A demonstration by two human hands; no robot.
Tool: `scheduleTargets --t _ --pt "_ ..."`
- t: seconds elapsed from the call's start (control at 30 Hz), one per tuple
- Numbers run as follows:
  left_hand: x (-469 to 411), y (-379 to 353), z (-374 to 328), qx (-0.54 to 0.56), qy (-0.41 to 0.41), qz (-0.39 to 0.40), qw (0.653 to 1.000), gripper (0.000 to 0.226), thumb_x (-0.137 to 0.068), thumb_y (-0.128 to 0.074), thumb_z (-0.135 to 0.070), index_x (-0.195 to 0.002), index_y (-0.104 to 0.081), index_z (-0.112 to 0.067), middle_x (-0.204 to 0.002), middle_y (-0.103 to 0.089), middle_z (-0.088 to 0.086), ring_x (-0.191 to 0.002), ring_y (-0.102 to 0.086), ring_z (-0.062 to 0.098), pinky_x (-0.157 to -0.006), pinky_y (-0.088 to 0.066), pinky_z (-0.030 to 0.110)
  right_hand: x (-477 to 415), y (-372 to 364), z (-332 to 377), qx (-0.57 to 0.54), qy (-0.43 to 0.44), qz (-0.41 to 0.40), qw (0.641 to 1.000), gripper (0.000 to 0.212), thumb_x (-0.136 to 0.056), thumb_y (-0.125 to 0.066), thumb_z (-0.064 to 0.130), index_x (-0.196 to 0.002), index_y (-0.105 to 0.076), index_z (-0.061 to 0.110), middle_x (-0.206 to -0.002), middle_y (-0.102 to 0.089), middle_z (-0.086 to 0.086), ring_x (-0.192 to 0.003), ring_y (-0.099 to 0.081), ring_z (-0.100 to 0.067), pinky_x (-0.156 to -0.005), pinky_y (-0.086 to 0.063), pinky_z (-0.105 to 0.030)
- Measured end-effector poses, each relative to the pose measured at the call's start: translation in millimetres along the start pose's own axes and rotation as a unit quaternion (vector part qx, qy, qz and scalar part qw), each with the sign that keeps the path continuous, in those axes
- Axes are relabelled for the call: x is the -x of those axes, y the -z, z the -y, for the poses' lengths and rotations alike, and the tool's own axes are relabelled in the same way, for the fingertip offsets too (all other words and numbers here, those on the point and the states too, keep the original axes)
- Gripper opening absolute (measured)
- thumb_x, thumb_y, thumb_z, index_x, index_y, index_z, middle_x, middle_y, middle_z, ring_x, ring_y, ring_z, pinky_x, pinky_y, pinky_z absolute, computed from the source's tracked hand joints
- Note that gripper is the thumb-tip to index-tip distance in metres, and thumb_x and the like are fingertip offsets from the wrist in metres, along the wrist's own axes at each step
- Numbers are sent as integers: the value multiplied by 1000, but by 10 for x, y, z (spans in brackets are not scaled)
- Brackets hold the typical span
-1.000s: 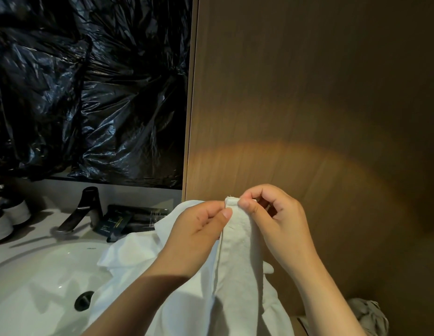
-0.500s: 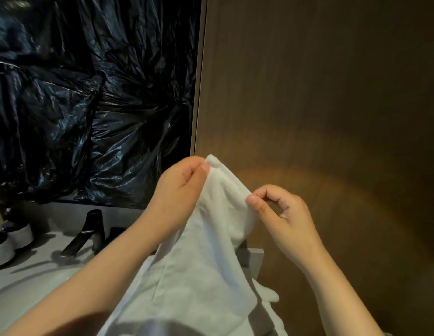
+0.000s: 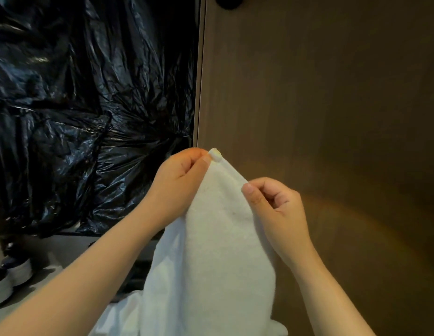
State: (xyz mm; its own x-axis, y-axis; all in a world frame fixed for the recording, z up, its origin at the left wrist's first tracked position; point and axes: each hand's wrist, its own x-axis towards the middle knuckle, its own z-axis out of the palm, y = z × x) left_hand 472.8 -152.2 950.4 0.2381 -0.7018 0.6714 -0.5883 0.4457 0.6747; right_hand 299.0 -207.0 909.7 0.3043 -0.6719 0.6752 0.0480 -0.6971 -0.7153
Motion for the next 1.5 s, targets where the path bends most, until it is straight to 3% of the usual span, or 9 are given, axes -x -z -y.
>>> scheduleTargets --t 0.1,0.23,0.37,0.53,0.67,0.83,1.0,1.33,1.5 --pt "115 -30 171 -22 23 29 999 31 -99 -45 -23 -92 -65 -1 -89 -63 19 -77 -55 21 -60 -40 12 77 -35 -134 22 -32 37 999 17 -90 -63 40 -81 -73 29 -84 -68 9 -84 -65 -13 -69 -53 -20" --pt "299 -61 335 4 52 64 997 28 -98 -47 -24 -82 -67 -11 -79 -63 8 -65 -53 7 -60 -41 11 222 -109 -314 3 -88 72 994 24 -82 -64 45 -80 -77 26 -109 -67 17 -104 -62 -2 -85 -48 -19" --pt "377 -69 419 -10 54 75 996 28 -98 -47 -23 -79 -67 -18 -77 -63 0 -70 -57 15 -65 -46 18 333 -174 -361 -42 -131 101 985 35 -80 -58 52 -80 -75 22 -81 -72 4 -76 -66 -8 -67 -51 -14" --pt "390 -66 502 -46 49 54 996 24 -98 -48 -23 -85 -67 -17 -81 -65 2 -77 -60 19 -73 -51 36 356 -211 -398 -26 -116 104 987 29 -84 -55 48 -80 -72 25 -78 -70 9 -75 -64 -6 -67 -50 -13" --pt "352 -60 585 -90 45 4 995 21 -99 -48 -22 -90 -67 -19 -81 -64 -10 -78 -58 3 -69 -48 20 428 -212 -480 8 -112 110 988 33 -85 -52 53 -77 -72 27 -76 -68 8 -76 -64 -10 -66 -51 -16" --pt "270 -45 661 -132 72 -44 988 21 -100 -44 -21 -88 -61 -22 -77 -57 -17 -73 -55 1 -62 -37 13 553 -111 -654 73 -93 108 987 51 -93 -50 57 -78 -65 11 -73 -60 -10 -72 -57 -25 -62 -46 -35" --pt "266 -99 660 -127 70 -49 988 22 -100 -43 -21 -87 -60 -24 -76 -57 -15 -72 -55 3 -60 -36 13 597 -96 -699 124 -83 42 988 26 -95 -47 45 -79 -63 34 -79 -63 15 -81 -61 -6 -67 -47 -10" --pt "110 -177 812 -140 83 -70 984 19 -100 -42 -22 -92 -60 -22 -75 -55 -13 -70 -52 4 -61 -40 18 724 200 -770 138 -77 77 984 28 -92 -53 54 -80 -65 32 -78 -66 11 -76 -63 -11 -61 -47 -15" --pt "153 -220 903 -135 85 -72 984 20 -99 -43 -21 -89 -60 -22 -72 -55 -14 -66 -51 3 -60 -38 17 719 300 -778 184 -39 -9 982 15 -92 -60 41 -80 -66 36 -78 -66 16 -76 -64 -8 -61 -46 -13"
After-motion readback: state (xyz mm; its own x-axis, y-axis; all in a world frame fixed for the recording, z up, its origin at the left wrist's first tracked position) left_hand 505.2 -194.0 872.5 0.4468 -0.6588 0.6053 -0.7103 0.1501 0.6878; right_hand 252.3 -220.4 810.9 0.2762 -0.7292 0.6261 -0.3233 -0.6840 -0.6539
